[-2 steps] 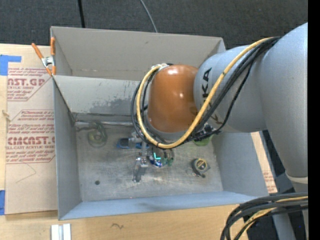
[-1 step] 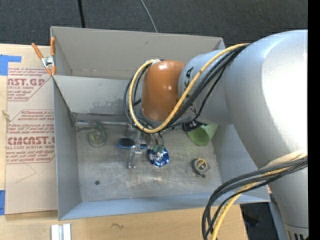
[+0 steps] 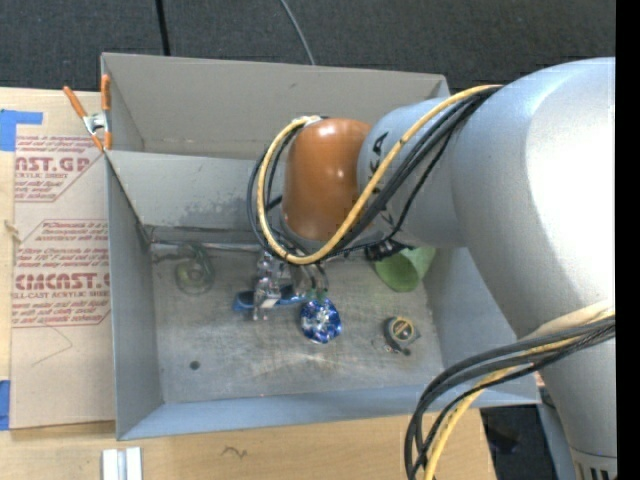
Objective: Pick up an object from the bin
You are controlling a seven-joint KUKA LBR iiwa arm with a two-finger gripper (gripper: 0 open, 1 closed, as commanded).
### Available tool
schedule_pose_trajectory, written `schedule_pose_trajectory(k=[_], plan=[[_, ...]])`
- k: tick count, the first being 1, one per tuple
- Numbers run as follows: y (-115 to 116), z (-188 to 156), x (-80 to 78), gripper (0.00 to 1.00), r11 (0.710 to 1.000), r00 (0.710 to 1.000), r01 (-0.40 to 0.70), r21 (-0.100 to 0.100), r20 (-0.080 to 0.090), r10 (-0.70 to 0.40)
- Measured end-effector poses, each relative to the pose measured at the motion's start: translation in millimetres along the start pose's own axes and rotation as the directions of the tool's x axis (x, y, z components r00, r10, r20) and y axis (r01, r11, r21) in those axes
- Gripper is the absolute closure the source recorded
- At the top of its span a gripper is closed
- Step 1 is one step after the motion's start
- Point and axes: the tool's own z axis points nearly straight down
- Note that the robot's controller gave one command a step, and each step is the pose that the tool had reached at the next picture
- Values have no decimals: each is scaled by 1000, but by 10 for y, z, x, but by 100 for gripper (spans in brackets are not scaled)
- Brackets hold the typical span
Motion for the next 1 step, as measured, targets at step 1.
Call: schedule_pose_trajectory(k=[1], plan=[[-79,-1543,-14,100,987,987,163,2,7,-163]])
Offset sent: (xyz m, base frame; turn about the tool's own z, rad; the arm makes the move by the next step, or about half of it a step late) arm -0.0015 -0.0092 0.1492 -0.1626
